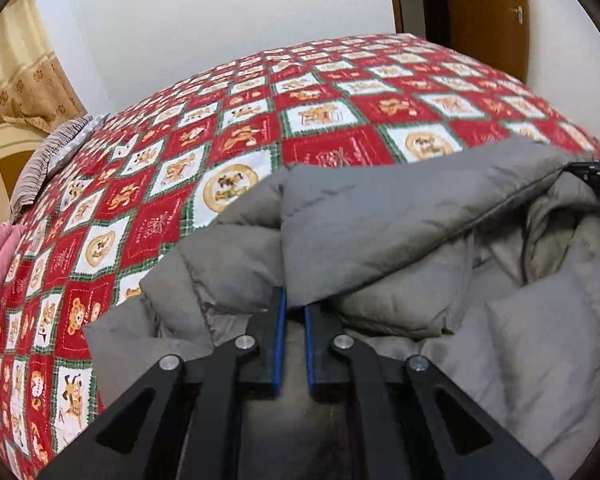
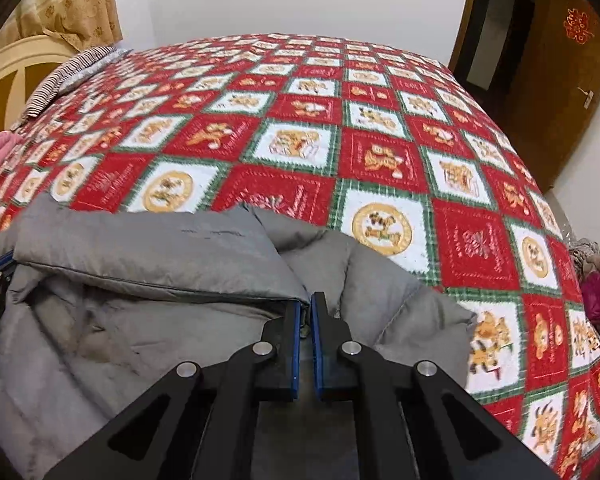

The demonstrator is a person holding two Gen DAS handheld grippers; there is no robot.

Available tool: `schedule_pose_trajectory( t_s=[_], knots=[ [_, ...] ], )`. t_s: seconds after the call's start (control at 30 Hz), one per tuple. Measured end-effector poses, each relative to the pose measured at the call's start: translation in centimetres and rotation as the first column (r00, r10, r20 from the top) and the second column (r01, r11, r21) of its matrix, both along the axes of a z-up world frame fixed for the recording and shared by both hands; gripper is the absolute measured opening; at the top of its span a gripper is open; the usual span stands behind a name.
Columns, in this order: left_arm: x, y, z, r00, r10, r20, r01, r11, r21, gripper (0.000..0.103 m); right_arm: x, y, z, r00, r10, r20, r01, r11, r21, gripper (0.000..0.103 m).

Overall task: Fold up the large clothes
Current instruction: 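Lift the hem with both grippers and fold it toward the collar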

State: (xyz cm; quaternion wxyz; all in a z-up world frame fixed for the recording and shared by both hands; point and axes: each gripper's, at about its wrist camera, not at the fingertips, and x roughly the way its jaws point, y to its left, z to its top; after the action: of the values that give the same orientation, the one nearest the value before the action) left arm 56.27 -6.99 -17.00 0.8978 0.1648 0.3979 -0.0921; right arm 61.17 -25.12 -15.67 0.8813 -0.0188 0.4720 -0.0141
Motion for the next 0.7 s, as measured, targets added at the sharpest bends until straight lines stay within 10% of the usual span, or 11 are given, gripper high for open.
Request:
schedule_pose_trajectory(
  t_s=[0.13, 0.27, 0.47, 0.7],
  knots=[
    [-0.6, 0.7, 1.4, 1.000, 0.010, 0.017, -0.010, 1.000, -0.025, 0.019, 0.0, 0.1, -1.3, 1.000, -0.005, -0.005, 0.005, 1.000, 0.000, 0.004],
    [-2.4, 2.6, 4.8, 0.997, 0.041, 0.070, -0.033, 0.994, -0.102, 0.073, -0.4, -0.7, -0.9, 1.000, -0.001, 0.000, 0.001, 0.997, 0.077, 0.005],
    [-3.0, 3.2, 9.3, 0.981, 0.079, 0.179, -0.043, 0.979, -0.197, 0.097, -1.4, -0.8, -0.3, 1.000, 0.022, 0.020, -0.024, 0.996, 0.090, 0.008],
    [1.2, -1.4, 6.7, 0.985, 0.111, 0.130, -0.104, 0.993, -0.058, 0.098, -3.8, -2.4, 1.7, 0.996, -0.056, 0.075, 0.042, 0.982, 0.184, 0.034]
  ],
)
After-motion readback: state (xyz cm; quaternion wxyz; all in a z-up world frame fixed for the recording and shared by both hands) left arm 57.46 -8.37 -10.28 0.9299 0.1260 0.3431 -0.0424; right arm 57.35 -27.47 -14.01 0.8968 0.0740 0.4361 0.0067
